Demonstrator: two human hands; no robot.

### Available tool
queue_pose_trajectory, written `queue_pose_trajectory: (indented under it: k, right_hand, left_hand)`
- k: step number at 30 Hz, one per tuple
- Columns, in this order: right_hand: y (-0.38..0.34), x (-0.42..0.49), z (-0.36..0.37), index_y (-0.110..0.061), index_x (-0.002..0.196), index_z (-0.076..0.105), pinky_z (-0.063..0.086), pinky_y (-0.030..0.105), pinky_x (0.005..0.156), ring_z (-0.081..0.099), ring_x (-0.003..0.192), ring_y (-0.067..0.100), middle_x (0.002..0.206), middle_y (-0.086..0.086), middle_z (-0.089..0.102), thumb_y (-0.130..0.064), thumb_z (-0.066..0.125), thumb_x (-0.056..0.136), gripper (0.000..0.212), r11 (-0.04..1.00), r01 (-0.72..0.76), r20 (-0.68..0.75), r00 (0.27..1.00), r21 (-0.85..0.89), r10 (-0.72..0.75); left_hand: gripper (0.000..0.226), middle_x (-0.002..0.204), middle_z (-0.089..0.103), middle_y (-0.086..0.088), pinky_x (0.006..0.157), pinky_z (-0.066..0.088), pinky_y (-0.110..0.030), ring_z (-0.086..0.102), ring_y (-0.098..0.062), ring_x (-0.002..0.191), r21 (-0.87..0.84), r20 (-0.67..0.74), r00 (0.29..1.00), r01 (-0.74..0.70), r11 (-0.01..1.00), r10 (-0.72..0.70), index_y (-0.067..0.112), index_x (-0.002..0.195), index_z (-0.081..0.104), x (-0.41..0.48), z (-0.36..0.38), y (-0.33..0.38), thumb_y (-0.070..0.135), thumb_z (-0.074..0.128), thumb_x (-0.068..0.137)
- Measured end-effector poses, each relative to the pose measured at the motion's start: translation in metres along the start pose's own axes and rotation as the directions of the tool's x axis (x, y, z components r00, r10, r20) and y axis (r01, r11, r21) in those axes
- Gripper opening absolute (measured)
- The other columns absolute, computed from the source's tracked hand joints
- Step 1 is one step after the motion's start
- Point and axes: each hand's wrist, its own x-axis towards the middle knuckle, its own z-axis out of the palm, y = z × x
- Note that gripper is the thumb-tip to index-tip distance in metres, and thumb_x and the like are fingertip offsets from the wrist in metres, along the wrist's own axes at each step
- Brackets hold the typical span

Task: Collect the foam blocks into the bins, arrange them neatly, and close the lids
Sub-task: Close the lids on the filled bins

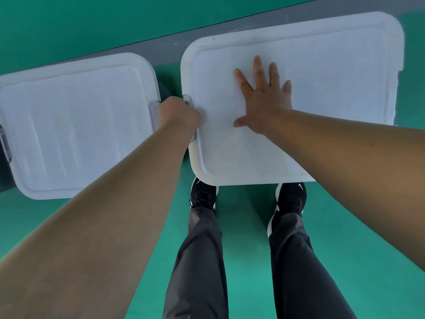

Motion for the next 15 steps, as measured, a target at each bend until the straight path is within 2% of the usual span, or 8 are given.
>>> queue_pose_trajectory:
  k: [2,3,5,7,9,11,13,15]
  right_hand:
    - [0.002,-0.001,0.000,-0.040,0.159,-0.024,0.015,0.066,0.122,-0.018,0.157,0.040,0.165,0.005,-0.038,-0.073,0.068,0.083,0.124,1.000,0.006,-0.014,1.000,0.029,-0.005]
    - [0.003,-0.002,0.001,-0.040,0.160,-0.022,0.015,0.066,0.123,-0.018,0.157,0.040,0.166,0.004,-0.037,-0.074,0.068,0.083,0.124,0.999,0.011,-0.019,1.000,0.043,-0.010]
    - [0.007,-0.005,0.002,-0.039,0.162,-0.018,0.013,0.064,0.124,-0.016,0.158,0.038,0.167,0.003,-0.034,-0.074,0.066,0.084,0.119,0.998,0.028,-0.035,0.999,0.065,-0.026]
    - [0.016,-0.011,0.003,-0.036,0.164,-0.009,0.011,0.060,0.125,-0.013,0.158,0.036,0.169,0.001,-0.029,-0.069,0.061,0.090,0.107,0.993,0.080,-0.055,0.996,0.086,-0.075]
    - [0.036,-0.021,0.006,-0.030,0.166,0.003,0.011,0.053,0.127,-0.008,0.159,0.030,0.172,-0.001,-0.020,-0.055,0.056,0.098,0.089,0.980,0.160,-0.090,0.985,0.120,-0.149]
    - [0.064,-0.034,0.014,-0.025,0.164,0.017,0.013,0.046,0.127,-0.002,0.160,0.023,0.173,-0.002,-0.010,-0.041,0.052,0.101,0.074,0.964,0.204,-0.137,0.974,0.173,-0.181]
    - [0.094,-0.047,0.022,-0.024,0.161,0.024,0.015,0.043,0.126,0.004,0.159,0.023,0.174,-0.002,-0.004,-0.037,0.049,0.102,0.066,0.962,0.182,-0.170,0.974,0.205,-0.148]
    - [0.128,-0.059,0.031,-0.021,0.159,0.028,0.019,0.044,0.126,0.009,0.158,0.026,0.173,0.001,0.000,-0.037,0.049,0.102,0.063,0.969,0.107,-0.181,0.981,0.223,-0.067]
  left_hand:
    - [0.012,0.084,0.065,-0.005,0.048,0.037,-0.010,0.053,-0.020,0.063,0.070,0.005,1.000,-0.001,0.998,0.000,0.011,0.079,0.057,-0.009,0.001,0.005,0.014,0.058,0.091]
    - [0.014,0.086,0.064,-0.005,0.050,0.035,-0.009,0.053,-0.019,0.063,0.113,0.002,1.000,-0.004,0.994,0.003,0.011,0.078,0.055,-0.015,0.002,0.008,0.010,0.055,0.092]
    - [0.015,0.105,0.069,-0.013,0.068,0.043,-0.021,0.067,-0.030,0.087,0.175,-0.011,0.999,-0.038,0.984,0.040,0.003,0.098,0.066,-0.023,0.005,0.014,0.008,0.052,0.095]
    - [0.037,0.131,0.064,-0.019,0.083,0.047,-0.036,0.064,-0.037,0.118,0.173,-0.024,0.999,-0.032,0.984,0.037,-0.003,0.132,0.059,-0.030,0.013,0.020,0.010,0.051,0.098]
    - [0.071,0.165,0.030,-0.022,0.109,0.041,-0.039,0.042,-0.036,0.145,0.192,-0.014,1.000,-0.012,0.981,0.014,-0.004,0.160,0.020,-0.045,0.026,0.027,0.012,0.052,0.098]
    - [0.090,0.173,-0.008,-0.016,0.127,0.020,-0.043,0.011,-0.037,0.158,0.268,-0.023,0.995,-0.084,0.960,0.093,0.003,0.163,-0.007,-0.062,0.041,0.036,0.014,0.053,0.097]
    - [0.095,0.171,-0.023,-0.013,0.130,0.006,-0.045,-0.008,-0.036,0.159,0.345,-0.030,0.970,-0.215,0.914,0.240,0.009,0.164,-0.012,-0.077,0.054,0.053,0.016,0.055,0.097]
    - [0.096,0.170,-0.026,-0.012,0.130,0.005,-0.045,-0.012,-0.036,0.159,0.373,0.018,0.922,-0.365,0.853,0.386,0.012,0.165,-0.009,-0.090,0.071,0.077,0.025,0.059,0.098]
